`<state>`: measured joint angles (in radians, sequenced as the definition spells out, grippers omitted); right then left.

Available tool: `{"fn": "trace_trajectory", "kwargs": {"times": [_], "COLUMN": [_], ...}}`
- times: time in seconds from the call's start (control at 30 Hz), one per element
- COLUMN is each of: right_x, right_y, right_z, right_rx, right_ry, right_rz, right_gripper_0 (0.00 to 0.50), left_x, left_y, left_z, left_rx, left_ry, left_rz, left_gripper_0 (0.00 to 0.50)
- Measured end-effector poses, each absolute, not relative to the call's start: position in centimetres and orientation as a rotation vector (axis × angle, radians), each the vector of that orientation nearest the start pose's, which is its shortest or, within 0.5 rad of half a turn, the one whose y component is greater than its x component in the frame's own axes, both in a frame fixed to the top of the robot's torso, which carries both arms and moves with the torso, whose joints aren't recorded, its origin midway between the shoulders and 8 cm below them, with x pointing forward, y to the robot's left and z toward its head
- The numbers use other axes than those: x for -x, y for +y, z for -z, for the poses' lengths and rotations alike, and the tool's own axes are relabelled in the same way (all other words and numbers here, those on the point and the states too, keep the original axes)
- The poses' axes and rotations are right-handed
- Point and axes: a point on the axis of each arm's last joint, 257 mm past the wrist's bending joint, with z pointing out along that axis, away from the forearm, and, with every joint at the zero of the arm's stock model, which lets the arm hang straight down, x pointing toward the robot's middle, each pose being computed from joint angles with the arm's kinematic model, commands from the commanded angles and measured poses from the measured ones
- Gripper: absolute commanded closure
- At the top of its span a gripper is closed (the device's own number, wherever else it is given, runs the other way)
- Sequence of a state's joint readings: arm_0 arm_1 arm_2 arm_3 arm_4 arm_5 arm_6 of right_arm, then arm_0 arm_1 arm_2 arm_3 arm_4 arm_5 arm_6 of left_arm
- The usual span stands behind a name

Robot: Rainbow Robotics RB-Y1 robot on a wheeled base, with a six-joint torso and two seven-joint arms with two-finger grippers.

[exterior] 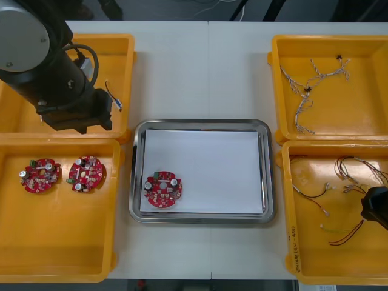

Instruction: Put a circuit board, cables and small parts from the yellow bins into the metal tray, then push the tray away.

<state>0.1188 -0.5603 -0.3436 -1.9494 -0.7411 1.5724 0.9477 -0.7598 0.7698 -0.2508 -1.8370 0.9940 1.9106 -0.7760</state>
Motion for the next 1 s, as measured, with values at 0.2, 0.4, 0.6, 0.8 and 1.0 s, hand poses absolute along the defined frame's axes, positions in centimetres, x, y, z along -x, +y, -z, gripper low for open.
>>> {"fn": "trace_trajectory", "kwargs": {"times": [0.2, 0.4, 0.6, 0.8, 1.0], "right_x": [-32.8, -31.0, -30.7, -33.2, -34.3], "right_y": [-40.5, -40.7, -41.1, -40.5, -39.1], "right_z": [27.6, 24.8, 22.3, 19.0, 16.5], "right_rx": [-0.933, -0.903, -0.845, -0.742, -0.616], "right_ry": [2.603, 2.626, 2.634, 2.579, 2.584], "right_rz": [-0.269, -0.23, -0.166, -0.171, -0.218], "right_gripper_0": [0.5, 0.5, 0.5, 0.5, 0.5], "left_x": [-45.9, -46.8, -47.5, -48.0, -49.5], "left_y": [24.4, 27.2, 30.9, 34.8, 38.3], "left_z": [13.7, 13.1, 12.4, 12.1, 11.8], "left_rx": [0.165, 0.271, 0.182, 0.149, 0.303], "left_ry": [2.842, 2.833, 2.827, 2.829, 2.769], "left_rz": [0.194, 0.204, 0.152, 0.132, 0.081], "left_gripper_0": [0.0, 0.0, 0.0, 0.0, 0.0]}}
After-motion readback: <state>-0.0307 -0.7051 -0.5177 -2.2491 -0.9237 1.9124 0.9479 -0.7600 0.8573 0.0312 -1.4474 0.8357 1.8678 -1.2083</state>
